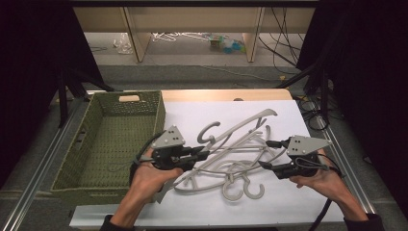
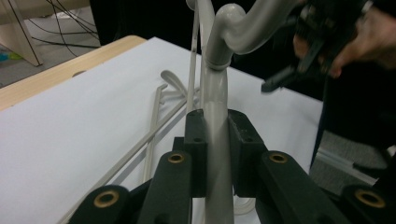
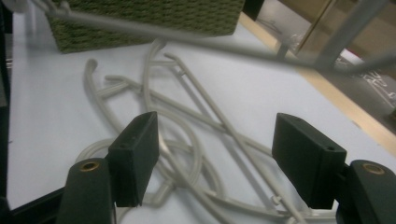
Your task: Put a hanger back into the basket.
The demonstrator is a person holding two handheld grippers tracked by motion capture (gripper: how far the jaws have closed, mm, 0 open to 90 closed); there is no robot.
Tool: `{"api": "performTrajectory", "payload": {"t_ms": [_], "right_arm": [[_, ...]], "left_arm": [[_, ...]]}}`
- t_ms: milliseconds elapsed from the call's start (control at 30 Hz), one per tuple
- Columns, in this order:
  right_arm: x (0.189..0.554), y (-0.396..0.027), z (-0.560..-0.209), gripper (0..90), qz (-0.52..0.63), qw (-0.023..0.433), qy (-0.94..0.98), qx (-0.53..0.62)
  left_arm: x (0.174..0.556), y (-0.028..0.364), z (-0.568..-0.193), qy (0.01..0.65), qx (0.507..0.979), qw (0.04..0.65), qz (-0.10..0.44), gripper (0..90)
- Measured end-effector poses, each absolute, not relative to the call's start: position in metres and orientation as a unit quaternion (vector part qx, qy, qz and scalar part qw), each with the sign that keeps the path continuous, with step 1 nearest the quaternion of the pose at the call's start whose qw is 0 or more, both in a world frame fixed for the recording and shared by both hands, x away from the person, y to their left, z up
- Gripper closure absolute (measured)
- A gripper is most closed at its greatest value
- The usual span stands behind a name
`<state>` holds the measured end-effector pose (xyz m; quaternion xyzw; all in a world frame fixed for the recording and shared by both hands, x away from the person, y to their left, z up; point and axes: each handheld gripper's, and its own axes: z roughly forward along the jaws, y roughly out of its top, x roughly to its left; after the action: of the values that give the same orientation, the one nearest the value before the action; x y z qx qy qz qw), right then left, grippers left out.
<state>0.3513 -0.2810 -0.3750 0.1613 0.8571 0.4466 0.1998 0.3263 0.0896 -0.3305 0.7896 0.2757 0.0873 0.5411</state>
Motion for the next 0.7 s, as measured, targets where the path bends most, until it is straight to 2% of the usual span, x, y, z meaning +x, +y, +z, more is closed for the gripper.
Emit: {"api": "performTrajectory", "payload": {"t_ms": [333, 700], "right_arm": [[0.337, -0.282, -0.398, 32.4, 0.447, 0.173, 0.863, 0.158], [0.336, -0.282, -0.407, 29.6, 0.449, 0.164, 0.864, 0.160]], "left_arm": [[0.314, 0.142, -0.281, 0.288, 0.765, 0.566, 0.108, 79.3], [0.338, 0.213, -0.266, 0.347, 0.746, 0.545, 0.161, 79.3]]}}
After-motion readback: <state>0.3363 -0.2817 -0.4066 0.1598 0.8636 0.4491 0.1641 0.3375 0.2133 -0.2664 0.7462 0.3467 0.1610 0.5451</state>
